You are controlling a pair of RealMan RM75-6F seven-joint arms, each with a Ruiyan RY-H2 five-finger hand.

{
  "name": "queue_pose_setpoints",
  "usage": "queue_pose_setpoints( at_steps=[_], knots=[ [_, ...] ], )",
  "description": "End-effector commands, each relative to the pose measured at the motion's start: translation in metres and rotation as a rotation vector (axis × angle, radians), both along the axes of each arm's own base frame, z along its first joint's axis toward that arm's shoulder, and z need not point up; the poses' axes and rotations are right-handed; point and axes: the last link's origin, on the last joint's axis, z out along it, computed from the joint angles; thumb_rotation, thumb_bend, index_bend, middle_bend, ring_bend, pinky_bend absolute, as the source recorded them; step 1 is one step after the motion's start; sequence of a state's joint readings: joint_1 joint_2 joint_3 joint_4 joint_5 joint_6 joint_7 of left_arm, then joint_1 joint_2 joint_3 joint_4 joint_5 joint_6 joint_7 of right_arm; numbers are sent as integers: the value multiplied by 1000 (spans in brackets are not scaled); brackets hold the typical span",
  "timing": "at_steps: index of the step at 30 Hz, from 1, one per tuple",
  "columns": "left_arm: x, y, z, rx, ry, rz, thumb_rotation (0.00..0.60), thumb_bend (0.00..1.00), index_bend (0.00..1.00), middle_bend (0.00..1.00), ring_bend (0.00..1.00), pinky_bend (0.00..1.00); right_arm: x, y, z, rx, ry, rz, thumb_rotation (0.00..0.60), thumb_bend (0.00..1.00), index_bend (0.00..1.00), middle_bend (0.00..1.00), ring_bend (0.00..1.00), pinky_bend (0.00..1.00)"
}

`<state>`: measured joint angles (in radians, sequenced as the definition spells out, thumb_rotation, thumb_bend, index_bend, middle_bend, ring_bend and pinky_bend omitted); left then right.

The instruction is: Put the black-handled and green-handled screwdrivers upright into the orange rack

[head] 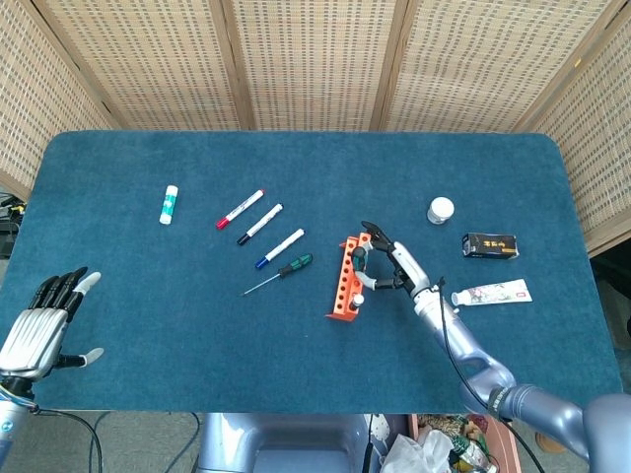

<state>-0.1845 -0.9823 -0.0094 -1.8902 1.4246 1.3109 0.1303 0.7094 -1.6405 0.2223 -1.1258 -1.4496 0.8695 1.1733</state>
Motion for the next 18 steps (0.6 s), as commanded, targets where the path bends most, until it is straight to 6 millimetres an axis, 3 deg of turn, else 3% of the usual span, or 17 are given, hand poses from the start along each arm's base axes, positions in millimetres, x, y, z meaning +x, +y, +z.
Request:
queue_pose_setpoints(
  at_steps=[1, 18],
  knots=[
    [0, 0, 0, -1, 0, 0, 600, 0, 0, 0, 0, 0, 1, -1, 0, -5, 16, 18, 600, 434, 634, 0, 0, 0],
    [0, 0, 0, -3, -2, 0, 600, 0, 0, 0, 0, 0, 2, -3, 1, -33, 62, 61, 600, 404, 473, 0, 0, 0]
  ],
)
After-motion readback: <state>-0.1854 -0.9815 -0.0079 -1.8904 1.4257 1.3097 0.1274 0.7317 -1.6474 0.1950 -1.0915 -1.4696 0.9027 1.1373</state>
